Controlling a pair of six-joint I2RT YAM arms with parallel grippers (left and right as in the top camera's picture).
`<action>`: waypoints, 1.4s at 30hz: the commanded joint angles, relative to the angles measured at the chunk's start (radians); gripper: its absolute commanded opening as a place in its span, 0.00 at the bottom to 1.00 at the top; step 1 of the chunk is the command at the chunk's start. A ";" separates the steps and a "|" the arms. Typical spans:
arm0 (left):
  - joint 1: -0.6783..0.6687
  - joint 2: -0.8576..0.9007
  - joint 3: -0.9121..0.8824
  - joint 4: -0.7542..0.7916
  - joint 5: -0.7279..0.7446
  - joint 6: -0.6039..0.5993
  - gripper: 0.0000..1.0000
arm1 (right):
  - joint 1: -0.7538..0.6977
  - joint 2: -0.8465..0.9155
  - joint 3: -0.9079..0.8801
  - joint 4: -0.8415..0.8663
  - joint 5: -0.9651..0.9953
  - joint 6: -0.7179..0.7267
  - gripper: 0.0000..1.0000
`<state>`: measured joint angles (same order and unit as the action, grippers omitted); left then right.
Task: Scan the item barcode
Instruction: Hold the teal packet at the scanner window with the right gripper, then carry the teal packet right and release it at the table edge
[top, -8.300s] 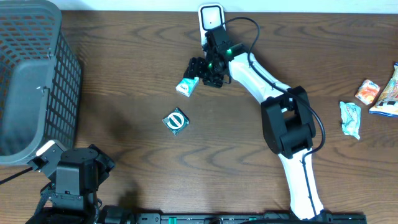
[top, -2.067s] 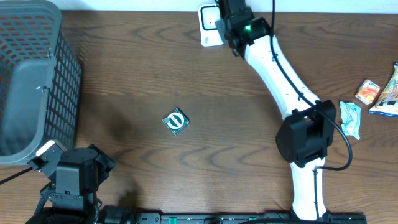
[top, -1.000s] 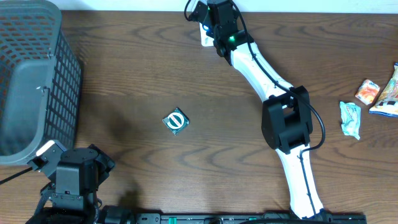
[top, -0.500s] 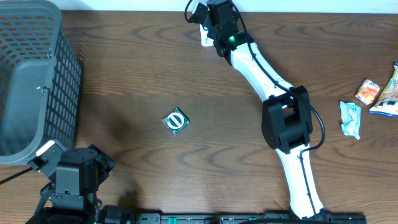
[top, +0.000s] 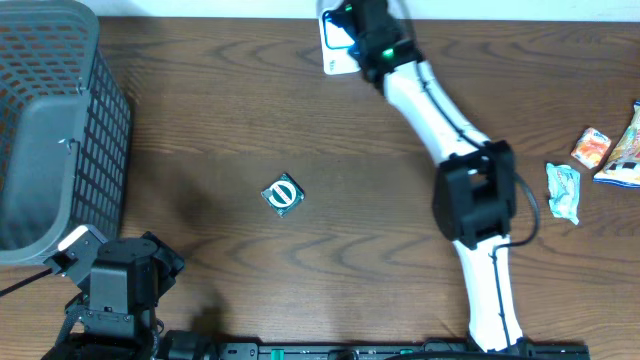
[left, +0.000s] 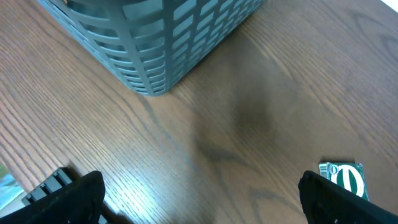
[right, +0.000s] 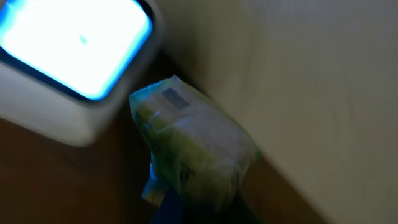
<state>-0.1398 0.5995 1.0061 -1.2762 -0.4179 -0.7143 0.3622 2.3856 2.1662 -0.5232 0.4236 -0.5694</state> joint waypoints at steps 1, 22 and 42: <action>0.003 -0.001 0.000 -0.003 -0.017 -0.013 0.98 | -0.104 -0.091 0.010 -0.156 0.041 0.307 0.01; 0.003 -0.001 0.000 -0.003 -0.017 -0.013 0.98 | -0.688 -0.095 -0.015 -0.695 -0.003 0.700 0.56; 0.003 -0.001 0.000 -0.003 -0.017 -0.013 0.98 | -0.692 -0.250 -0.021 -0.902 -0.661 0.699 0.99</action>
<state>-0.1398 0.5995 1.0061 -1.2762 -0.4179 -0.7143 -0.3443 2.2345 2.1445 -1.3861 0.0021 0.1188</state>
